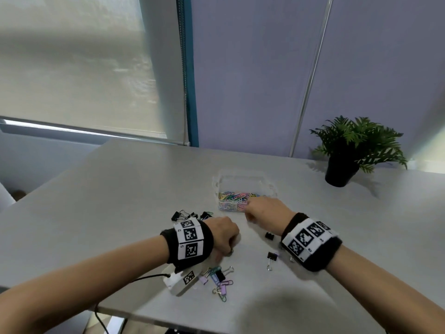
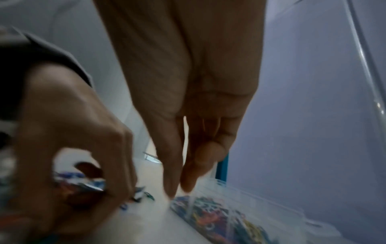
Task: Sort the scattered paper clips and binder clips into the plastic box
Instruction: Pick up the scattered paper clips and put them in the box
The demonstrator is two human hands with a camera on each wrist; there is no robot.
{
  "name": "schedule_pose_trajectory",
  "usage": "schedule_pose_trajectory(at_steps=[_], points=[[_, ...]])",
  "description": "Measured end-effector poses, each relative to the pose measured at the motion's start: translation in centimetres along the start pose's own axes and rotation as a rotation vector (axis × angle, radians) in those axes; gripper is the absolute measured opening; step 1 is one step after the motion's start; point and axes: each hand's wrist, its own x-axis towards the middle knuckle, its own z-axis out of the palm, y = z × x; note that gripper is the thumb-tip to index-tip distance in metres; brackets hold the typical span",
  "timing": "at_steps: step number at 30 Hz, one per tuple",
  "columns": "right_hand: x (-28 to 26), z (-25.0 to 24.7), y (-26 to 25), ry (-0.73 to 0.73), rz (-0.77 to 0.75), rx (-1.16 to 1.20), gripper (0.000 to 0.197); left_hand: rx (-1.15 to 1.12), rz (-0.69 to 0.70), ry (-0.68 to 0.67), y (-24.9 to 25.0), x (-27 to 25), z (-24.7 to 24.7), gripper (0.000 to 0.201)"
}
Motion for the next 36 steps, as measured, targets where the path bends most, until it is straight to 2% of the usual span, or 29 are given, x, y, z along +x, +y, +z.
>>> schedule_pose_trajectory(at_steps=[3, 7, 12, 17, 27, 32, 36], points=[[-1.7, 0.3, -0.8, -0.142, -0.091, 0.125, 0.015, -0.103, 0.016, -0.009, -0.4, 0.3, -0.9, 0.023], [-2.1, 1.8, -2.5, -0.164, -0.160, 0.243, 0.013, -0.152, 0.014, 0.069, -1.5, 0.3, -2.9, 0.022], [-0.4, 3.2, -3.3, -0.178, -0.139, 0.320, 0.029, -0.221, 0.016, 0.090, -3.0, -0.2, -4.0, 0.020], [0.3, 3.6, -3.8, -0.198, -0.258, 0.337, 0.042, -0.276, -0.034, 0.139, -5.7, -0.9, -4.8, 0.014], [0.6, 3.8, -3.5, -0.221, -0.287, 0.370, 0.012, -0.458, -0.074, 0.271, -7.1, 2.2, -7.9, 0.017], [0.0, 4.1, -3.6, -0.182, -0.293, 0.334, 0.006, -0.423, -0.082, 0.332, -6.0, 5.4, -8.8, 0.018], [-0.5, 4.1, -3.7, -0.179, -0.267, 0.355, 0.007, -0.346, -0.091, 0.308, -5.1, 7.1, -9.2, 0.021]])
